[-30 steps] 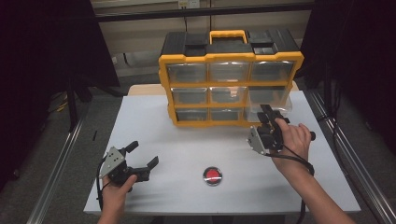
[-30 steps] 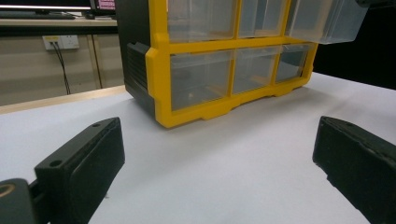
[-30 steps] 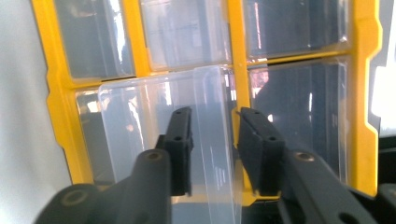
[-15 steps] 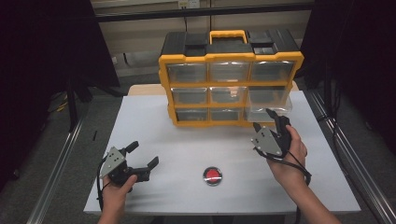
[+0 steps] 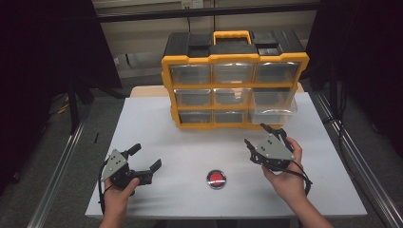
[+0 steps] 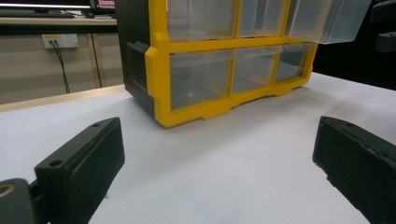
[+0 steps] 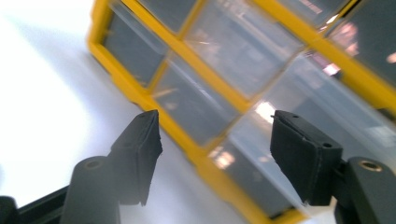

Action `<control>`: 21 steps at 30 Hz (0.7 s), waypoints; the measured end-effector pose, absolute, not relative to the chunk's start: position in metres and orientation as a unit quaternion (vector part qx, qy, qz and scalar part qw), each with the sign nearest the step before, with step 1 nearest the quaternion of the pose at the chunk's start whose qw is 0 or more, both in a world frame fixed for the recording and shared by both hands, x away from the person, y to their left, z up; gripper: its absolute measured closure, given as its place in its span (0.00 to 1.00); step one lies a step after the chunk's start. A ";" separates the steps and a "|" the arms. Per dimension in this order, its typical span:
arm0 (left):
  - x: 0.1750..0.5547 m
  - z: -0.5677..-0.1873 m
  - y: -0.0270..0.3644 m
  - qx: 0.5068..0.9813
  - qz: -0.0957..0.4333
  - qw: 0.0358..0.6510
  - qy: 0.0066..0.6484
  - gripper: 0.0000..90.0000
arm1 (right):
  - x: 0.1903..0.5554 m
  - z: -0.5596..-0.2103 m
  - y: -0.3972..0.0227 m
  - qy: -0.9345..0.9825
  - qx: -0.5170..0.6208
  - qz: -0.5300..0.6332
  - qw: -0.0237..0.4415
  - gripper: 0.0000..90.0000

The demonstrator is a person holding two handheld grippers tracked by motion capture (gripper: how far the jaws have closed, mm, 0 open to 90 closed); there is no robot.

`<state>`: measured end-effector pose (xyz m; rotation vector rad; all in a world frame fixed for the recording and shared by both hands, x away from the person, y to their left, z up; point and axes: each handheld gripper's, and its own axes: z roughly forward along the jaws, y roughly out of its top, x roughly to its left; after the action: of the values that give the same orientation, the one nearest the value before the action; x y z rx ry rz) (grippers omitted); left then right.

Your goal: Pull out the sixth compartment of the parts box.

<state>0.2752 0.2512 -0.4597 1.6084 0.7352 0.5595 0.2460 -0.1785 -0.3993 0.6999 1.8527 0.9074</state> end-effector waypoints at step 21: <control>0.275 -0.459 0.251 0.696 0.237 0.601 0.312 0.03 | 0.249 -0.428 -0.165 0.757 0.324 0.502 0.265 0.15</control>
<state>0.2749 0.2512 -0.4592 1.6138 0.7226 0.5495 0.2487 -0.1652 -0.4278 0.8759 2.0451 1.3574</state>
